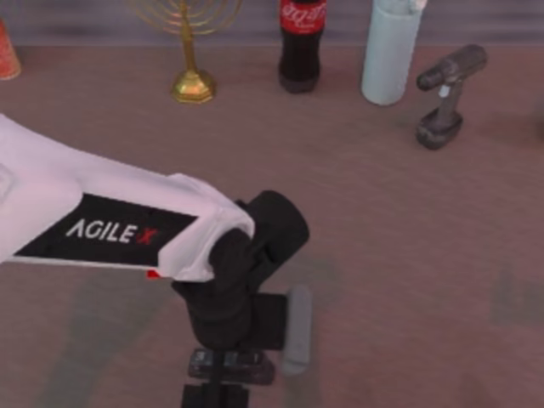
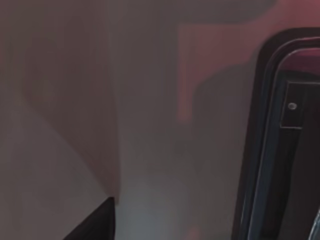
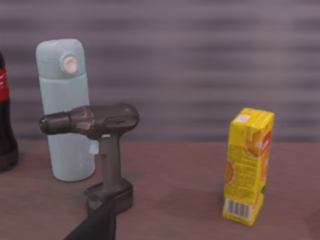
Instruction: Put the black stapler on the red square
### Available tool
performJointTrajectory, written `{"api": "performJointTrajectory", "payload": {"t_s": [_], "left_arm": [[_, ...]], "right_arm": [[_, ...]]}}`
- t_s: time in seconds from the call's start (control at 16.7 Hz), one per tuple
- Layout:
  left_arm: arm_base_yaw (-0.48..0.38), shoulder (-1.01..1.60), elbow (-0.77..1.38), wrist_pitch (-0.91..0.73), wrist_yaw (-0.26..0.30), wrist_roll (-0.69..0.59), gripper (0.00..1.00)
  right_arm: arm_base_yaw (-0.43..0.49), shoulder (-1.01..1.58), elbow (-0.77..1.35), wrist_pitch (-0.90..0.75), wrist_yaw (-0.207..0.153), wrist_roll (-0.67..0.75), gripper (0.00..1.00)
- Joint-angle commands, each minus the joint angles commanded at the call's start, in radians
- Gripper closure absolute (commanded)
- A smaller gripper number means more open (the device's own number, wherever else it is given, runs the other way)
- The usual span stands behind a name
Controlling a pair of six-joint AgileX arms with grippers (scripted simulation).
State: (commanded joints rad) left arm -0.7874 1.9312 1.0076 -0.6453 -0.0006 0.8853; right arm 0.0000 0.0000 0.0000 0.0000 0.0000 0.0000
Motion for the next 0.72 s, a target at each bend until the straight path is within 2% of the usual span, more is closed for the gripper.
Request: {"api": "performJointTrajectory", "payload": {"t_s": [0.72], "left_arm": [[0.0, 0.0, 0.0, 0.0, 0.0, 0.0, 0.9]], "right_arm": [[0.0, 0.0, 0.0, 0.0, 0.0, 0.0, 0.0]]}}
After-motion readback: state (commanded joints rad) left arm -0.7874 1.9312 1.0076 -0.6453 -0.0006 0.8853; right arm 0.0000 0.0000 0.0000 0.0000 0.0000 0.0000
